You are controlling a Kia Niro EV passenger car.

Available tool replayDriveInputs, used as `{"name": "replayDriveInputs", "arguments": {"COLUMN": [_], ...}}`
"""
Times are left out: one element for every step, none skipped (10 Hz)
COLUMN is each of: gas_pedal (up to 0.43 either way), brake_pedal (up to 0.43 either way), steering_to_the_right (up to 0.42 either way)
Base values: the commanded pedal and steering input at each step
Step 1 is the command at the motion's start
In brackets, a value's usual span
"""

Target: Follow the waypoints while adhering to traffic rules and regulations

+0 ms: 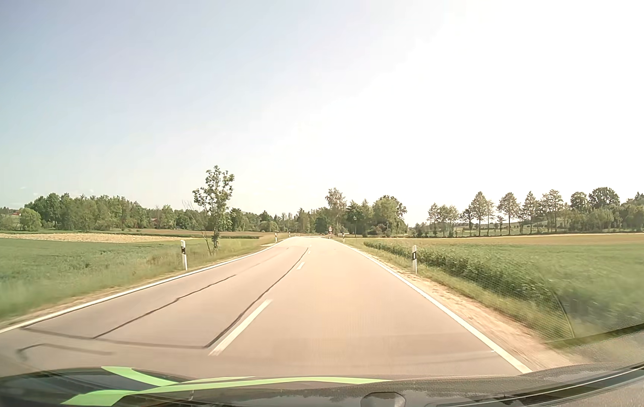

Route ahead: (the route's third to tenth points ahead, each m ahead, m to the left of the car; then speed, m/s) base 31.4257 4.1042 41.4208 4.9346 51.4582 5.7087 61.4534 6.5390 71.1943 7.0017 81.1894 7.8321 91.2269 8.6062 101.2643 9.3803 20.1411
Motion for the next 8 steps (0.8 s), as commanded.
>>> {"name": "replayDriveInputs", "arguments": {"gas_pedal": [0.189,0.197,0.209,0.209,0.209,0.209,0.209,0.209], "brake_pedal": [0.000,0.000,0.000,0.000,0.000,0.000,0.000,0.000], "steering_to_the_right": [-0.013,-0.010,-0.009,-0.009,-0.008,-0.008,-0.008,-0.009]}}
